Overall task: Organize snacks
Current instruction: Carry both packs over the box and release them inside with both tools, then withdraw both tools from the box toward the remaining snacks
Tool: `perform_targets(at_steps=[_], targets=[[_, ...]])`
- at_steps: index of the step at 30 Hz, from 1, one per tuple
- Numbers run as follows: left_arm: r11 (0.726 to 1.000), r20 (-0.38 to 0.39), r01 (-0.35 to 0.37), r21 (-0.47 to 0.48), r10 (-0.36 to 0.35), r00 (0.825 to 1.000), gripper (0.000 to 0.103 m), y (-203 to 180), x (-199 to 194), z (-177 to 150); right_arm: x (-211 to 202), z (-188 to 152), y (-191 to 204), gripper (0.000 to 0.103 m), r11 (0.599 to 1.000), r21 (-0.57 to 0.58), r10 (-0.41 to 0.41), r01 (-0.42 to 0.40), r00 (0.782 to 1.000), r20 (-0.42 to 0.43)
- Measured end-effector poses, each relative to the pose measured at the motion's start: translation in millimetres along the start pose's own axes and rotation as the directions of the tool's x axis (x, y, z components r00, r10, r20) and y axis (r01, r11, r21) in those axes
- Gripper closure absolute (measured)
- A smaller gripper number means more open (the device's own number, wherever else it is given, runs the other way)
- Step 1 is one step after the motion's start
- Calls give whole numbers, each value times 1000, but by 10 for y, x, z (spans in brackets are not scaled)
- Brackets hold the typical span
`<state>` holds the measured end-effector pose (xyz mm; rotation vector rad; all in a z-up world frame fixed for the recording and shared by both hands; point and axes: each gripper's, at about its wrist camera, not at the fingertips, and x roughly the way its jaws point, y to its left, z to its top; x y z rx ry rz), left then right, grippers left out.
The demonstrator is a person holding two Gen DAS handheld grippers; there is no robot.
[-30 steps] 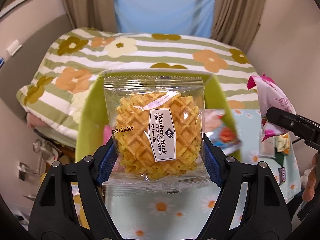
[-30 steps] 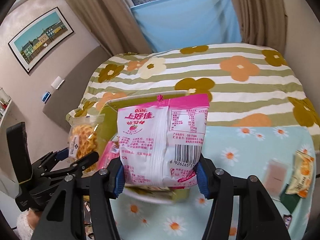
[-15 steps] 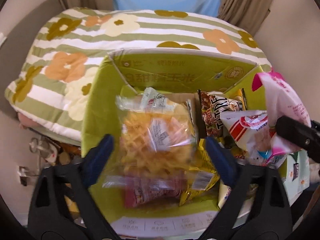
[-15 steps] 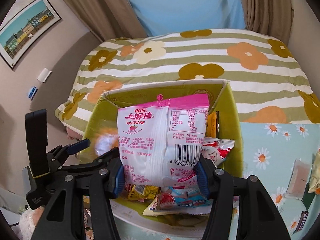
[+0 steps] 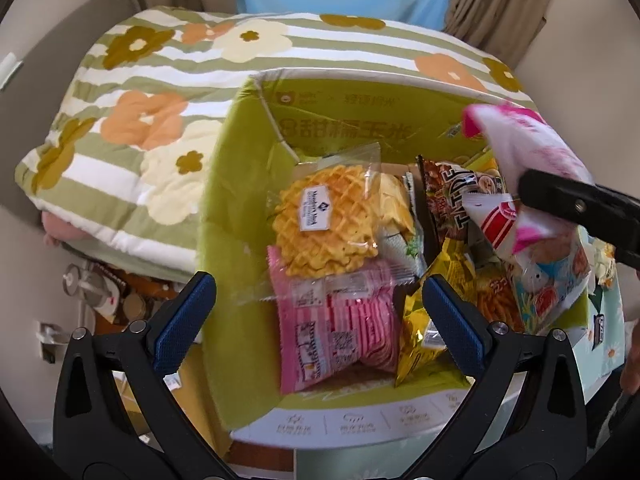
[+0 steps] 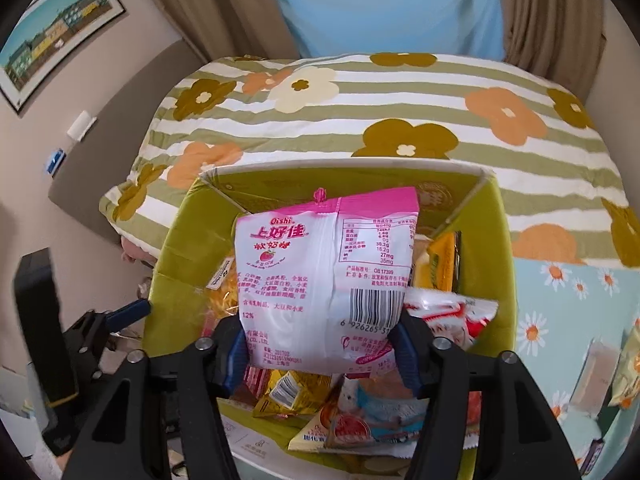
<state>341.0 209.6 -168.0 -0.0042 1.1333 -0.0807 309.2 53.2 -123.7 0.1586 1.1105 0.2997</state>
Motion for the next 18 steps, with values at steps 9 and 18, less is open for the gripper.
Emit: perform_targets(at_steps=[9,18], targets=[[1000,15,-2,-24,2,1000,1,38,-179,-197,-137,-134,31,11,1000,-3,13,-12,999,52],[1000,51,19,1,-19,999,1,-70,-406,-293,-391,-356,4,11,1000,12,16,-17,998,62]])
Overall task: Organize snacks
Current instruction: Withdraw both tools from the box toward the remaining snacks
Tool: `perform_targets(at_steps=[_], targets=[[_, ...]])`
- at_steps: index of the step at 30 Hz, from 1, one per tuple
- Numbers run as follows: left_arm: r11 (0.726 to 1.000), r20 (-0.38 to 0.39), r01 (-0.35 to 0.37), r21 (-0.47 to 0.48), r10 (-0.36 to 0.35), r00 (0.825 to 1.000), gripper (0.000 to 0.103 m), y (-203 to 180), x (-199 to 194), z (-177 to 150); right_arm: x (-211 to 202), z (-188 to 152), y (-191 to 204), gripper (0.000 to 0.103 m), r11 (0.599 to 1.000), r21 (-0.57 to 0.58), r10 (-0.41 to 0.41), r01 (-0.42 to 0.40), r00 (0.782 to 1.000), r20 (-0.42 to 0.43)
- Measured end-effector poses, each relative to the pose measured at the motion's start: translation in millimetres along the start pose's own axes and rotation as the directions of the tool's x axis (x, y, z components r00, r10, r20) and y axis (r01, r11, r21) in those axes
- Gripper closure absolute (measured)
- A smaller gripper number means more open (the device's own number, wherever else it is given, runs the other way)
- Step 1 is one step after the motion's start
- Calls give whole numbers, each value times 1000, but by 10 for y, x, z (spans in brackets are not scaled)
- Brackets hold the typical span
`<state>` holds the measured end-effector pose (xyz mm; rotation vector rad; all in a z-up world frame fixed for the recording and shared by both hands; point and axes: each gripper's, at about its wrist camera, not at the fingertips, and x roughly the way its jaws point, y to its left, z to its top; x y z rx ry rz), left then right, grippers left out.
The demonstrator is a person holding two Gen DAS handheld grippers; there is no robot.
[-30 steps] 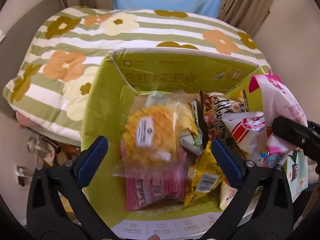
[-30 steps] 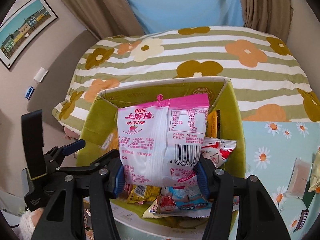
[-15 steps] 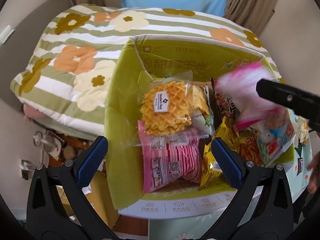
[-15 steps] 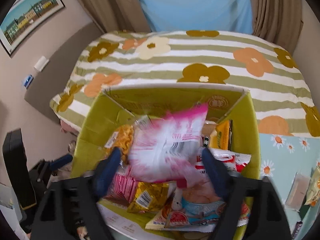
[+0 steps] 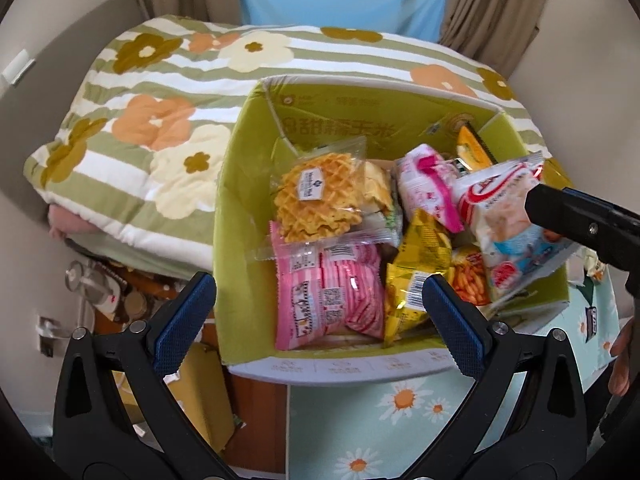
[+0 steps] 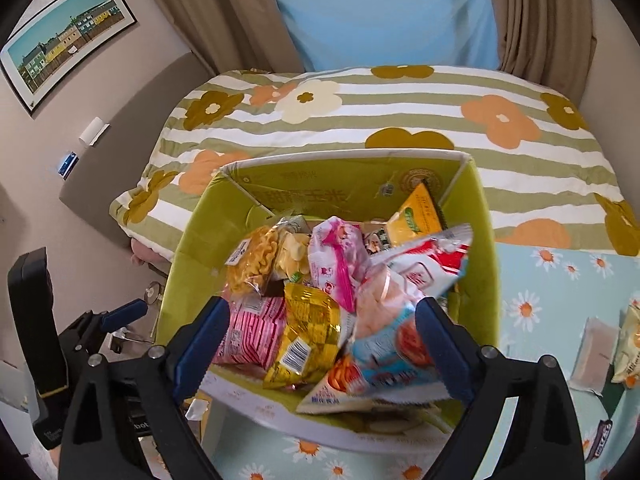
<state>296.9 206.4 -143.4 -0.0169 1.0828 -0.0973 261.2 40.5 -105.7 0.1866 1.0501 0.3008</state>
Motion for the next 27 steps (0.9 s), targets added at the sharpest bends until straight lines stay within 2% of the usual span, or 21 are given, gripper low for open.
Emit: perform_targets(at_steps=[6,12,17,20,27], targets=[[998,32,20,57,-22,999,1,-245,-146,0,-296,-117,-157,11,999,35,-22,20,999,48],[994,60,47,101,-53,997,1,-655,-326,-23,-668,-272,-504,11,996,82,-41,33,994,99],[989,72,59,137,-70,995,1,-1199,-438,-29,-1013,-416,-931,11,991,113,-82,69,989,123],[983,66,115,141,-125,990,1,-1545,-459,-48,-1245,-522,-1238,11,986,132,-124,107,983,135],[961,37,166,222,-179,983,1,-2499,-365,-189,-1690,-829,-2099,11,955,235,-218,178,964,153]])
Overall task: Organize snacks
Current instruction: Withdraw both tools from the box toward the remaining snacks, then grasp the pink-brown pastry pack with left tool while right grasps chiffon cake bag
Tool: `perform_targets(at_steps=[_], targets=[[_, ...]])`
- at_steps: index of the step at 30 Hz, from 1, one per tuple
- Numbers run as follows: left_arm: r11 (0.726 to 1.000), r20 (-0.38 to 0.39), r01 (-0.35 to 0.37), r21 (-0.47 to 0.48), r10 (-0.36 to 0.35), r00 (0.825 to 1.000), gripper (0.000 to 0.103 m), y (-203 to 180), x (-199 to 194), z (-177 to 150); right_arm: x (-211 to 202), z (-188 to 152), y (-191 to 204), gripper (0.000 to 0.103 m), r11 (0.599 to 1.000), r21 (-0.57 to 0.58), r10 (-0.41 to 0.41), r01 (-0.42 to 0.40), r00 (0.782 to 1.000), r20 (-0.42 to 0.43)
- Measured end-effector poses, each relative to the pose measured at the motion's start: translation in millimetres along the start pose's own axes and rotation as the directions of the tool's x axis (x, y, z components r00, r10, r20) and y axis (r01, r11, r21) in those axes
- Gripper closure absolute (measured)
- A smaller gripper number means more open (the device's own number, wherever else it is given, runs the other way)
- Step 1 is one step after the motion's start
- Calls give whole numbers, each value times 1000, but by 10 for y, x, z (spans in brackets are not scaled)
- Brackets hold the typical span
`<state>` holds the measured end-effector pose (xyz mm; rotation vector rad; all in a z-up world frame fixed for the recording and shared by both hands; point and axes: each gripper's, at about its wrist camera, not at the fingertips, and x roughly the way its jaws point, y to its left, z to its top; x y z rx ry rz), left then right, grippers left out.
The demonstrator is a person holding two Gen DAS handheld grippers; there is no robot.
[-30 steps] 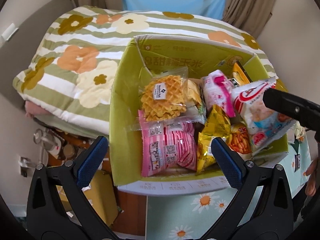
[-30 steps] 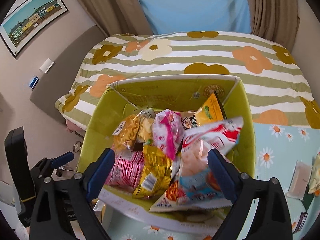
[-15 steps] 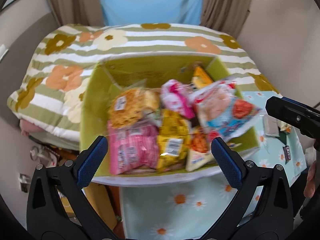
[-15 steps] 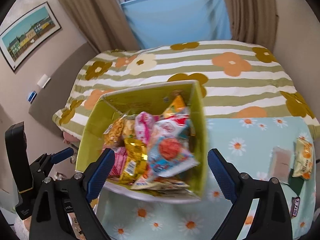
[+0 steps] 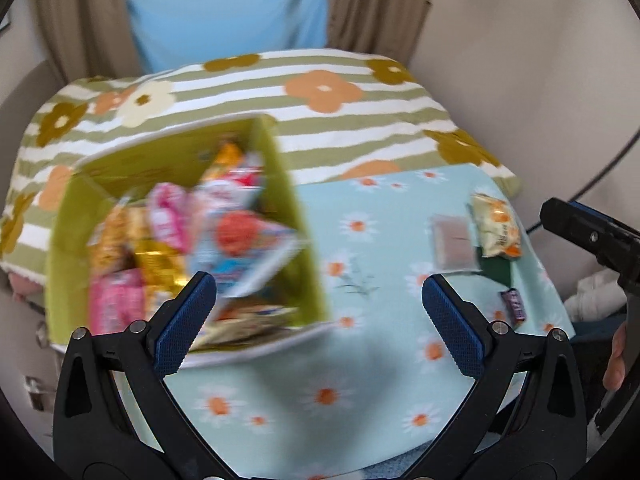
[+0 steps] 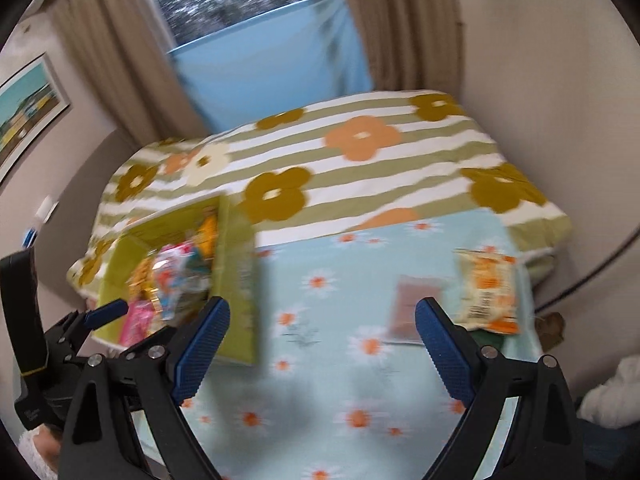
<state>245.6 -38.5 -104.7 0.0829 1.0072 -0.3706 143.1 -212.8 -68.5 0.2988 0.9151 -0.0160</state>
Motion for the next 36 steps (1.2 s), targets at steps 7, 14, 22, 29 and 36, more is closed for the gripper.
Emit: perform_targets(at_steps=[7,14,22,29,36], targets=[[998,-38,50,22,-49,998,1,-827,399,55,-94,-43,-840,11,997,69,-27,29,999,-26],[998,-116,68,16,-66,991,1,-1399,881,86,86,-78,-1438,11,995,87,-41,49,994,-99],[997,-198,75,35,-67,978,1,-1749,1539,164,458,-99,-1762,11,991,126,-14,35,986,-164],[997,-270,60,53,-44,962,1,-1863,2124,179,892,-74,-1889,11,990,134,-2,34,974,-227],[996,-324,48,76,-21,946,11,-1941,2482,153,1222,-62,-1980,11,986,161,7,39,961,-276]])
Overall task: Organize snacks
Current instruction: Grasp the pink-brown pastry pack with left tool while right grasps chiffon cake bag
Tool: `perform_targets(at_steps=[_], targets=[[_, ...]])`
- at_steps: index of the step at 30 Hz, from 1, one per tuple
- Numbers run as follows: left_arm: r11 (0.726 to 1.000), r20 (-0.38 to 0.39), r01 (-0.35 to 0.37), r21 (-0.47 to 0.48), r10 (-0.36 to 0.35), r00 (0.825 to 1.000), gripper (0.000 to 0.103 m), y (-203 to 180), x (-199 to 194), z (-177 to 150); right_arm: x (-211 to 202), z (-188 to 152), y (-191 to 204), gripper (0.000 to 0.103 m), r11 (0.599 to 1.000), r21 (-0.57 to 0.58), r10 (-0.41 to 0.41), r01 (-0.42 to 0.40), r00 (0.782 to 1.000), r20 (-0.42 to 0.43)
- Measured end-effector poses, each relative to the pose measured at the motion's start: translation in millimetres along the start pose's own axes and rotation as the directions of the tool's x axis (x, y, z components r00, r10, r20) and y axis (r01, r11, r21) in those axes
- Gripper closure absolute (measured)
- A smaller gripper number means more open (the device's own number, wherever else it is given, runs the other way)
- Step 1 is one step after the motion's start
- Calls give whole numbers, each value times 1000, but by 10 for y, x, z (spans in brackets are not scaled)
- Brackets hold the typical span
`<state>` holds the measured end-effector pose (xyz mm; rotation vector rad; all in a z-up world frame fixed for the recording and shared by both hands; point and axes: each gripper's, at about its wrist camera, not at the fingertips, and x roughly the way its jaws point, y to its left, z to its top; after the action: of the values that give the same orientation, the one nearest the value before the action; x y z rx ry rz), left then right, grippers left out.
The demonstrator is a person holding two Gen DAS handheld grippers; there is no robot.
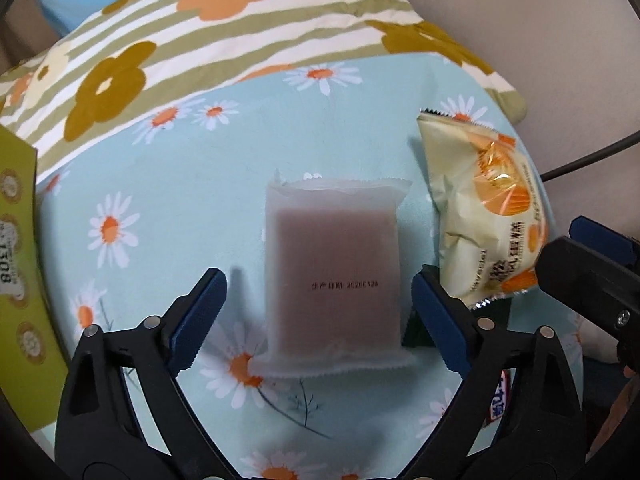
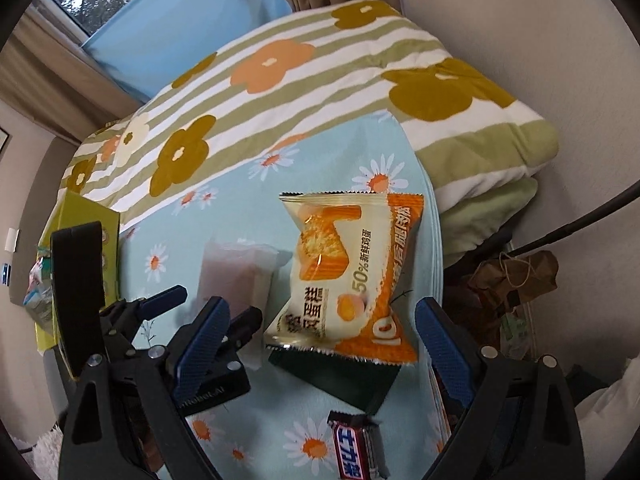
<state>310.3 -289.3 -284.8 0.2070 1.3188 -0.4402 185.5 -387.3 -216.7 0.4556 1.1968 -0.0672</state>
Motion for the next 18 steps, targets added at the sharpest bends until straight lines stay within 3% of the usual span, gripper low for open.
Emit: perform_targets(at_steps=[4,6,10,18], targets=[[1000,-30,0,14,0,1000,17,-47,112,15,131,45,-18,11,1000,2,-8,8,999,-33],[999,-25,-20,34,21,999,28,-76,126,16,163,66,-14,14,1000,6,-7,7,999,-41],[998,-16,-17,67,18,1000,40,-125,116,24,224,103,-10,17,1000,10,3,-2,998,-61],[998,-15,8,68,-7,1000,43,-91,76,33,335,157,-24,19,1000,19,-14,15,997,-77]])
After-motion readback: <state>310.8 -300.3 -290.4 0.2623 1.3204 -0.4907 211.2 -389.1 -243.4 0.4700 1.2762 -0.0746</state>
